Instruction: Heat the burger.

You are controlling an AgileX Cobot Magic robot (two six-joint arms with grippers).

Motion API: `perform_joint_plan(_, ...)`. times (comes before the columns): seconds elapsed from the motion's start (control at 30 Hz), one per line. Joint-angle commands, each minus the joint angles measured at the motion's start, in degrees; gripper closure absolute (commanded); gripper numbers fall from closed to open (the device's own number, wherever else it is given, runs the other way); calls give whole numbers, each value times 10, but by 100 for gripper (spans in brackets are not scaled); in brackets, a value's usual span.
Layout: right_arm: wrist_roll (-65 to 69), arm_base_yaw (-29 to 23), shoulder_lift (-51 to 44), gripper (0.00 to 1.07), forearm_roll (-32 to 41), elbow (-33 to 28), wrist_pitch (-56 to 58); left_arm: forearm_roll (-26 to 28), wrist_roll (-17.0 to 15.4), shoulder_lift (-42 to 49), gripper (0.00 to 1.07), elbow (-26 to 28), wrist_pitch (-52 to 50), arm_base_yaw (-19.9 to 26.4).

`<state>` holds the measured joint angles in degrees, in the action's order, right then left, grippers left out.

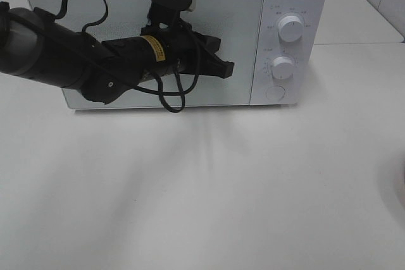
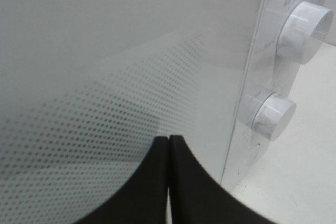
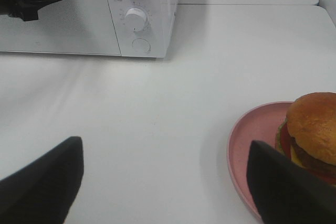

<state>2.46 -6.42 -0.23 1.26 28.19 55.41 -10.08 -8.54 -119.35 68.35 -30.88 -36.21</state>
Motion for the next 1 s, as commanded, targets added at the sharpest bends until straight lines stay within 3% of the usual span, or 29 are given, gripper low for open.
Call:
perform_joint_plan(0.03,3,4,-17,32,0,-1,-5,61,2,-5,107,45,-13,13)
perform_joint_plan(0.23,3,4,-17,32,0,-1,-5,54,2,-2,107,45,-5,-8)
perform_joint_plan(0.43,3,4,-17,32,0,-1,-5,52,0,28,104,45,85,-68)
perform_joint_plan(0.47,3,4,-17,32,0,-1,-5,44,0,41,89,45,109,-84)
perform_joint_plan(0.5,3,4,-17,32,0,-1,-5,44,0,41,89,45,109,-84)
perform_joint_plan(0.53,3,4,-17,32,0,-1,-5,38,0,46,78,45,120,-93)
perform_joint_plan(0.57,3,4,-17,32,0,-1,-5,35,0,56,52,45,136,-110)
perform_joint_plan(0.6,3,4,-17,32,0,-1,-5,35,0,56,52,45,136,-110)
perform_joint_plan(0.63,3,4,-17,32,0,-1,-5,35,0,62,36,45,142,-119)
perform_joint_plan(0.67,3,4,-17,32,0,-1,-5,34,0,73,12,45,167,-137)
perform_joint_plan(0.7,3,4,-17,32,0,-1,-5,34,0,73,12,45,167,-137)
perform_joint_plan(0.73,3,4,-17,32,0,-1,-5,34,0,85,4,45,209,-152)
perform_joint_plan(0.87,3,4,-17,32,0,-1,-5,34,0,105,6,45,301,-174)
perform_joint_plan(1.0,3,4,-17,32,0,-1,-5,35,0,144,6,45,475,-198)
